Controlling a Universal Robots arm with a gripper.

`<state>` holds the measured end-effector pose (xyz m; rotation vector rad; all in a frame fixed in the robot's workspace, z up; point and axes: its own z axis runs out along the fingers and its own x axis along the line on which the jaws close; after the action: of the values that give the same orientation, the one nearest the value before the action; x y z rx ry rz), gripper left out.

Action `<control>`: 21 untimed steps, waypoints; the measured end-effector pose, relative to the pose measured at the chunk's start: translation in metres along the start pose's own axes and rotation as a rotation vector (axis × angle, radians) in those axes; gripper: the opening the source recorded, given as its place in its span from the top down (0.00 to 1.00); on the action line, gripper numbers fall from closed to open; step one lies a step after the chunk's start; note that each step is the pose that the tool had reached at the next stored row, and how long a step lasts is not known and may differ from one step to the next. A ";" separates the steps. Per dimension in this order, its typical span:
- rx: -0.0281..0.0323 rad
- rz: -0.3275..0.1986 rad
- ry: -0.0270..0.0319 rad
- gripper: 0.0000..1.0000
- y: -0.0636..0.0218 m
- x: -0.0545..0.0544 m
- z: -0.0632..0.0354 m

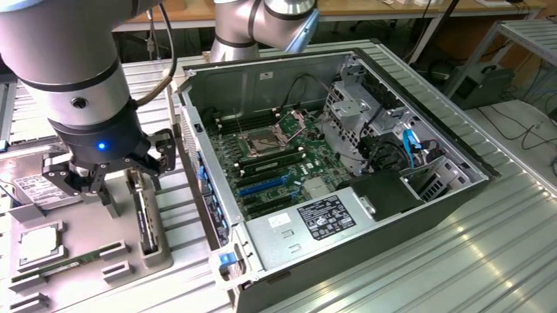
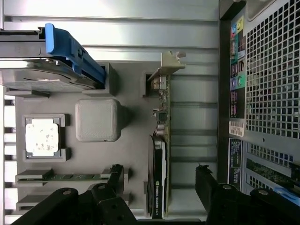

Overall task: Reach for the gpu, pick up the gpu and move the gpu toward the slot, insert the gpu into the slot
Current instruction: 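Pick up the gpu and move the gpu toward the slot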

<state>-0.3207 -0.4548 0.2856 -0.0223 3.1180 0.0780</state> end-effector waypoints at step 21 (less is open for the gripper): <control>-0.0041 -0.056 0.0028 0.27 -0.0032 0.001 0.0338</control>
<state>-0.3206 -0.4563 0.2517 -0.1101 3.1175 0.0834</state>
